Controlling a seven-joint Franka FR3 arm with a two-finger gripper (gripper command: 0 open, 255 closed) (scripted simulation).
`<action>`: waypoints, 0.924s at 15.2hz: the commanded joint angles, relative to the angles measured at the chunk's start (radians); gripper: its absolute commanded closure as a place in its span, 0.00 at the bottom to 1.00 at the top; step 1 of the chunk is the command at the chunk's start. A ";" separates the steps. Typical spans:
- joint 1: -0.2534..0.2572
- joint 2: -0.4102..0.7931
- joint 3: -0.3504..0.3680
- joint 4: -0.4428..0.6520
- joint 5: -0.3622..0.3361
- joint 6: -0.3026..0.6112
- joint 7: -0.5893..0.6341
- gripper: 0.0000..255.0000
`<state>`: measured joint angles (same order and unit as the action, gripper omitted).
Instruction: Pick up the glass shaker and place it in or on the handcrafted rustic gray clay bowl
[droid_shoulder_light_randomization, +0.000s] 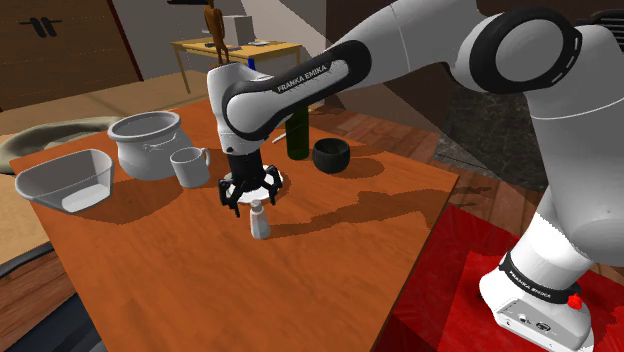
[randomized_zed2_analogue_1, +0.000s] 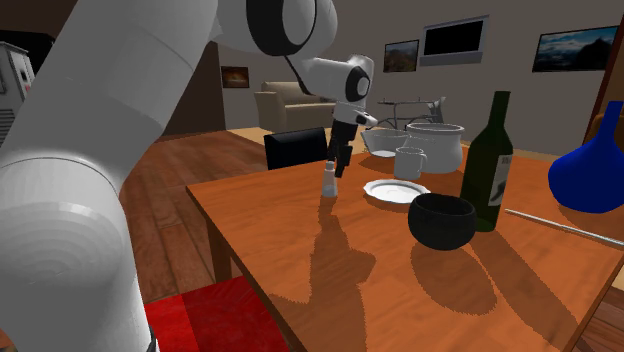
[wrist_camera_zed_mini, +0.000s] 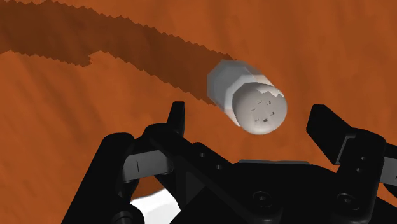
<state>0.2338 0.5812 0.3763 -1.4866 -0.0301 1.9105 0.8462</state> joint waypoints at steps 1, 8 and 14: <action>0.000 0.003 -0.001 -0.017 -0.001 0.020 0.000 0.00; 0.000 0.003 -0.001 -0.017 -0.001 0.020 0.000 0.00; 0.001 0.004 -0.001 -0.015 -0.001 0.019 0.000 1.00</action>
<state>0.2340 0.5845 0.3752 -1.5013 -0.0316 1.9302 0.8465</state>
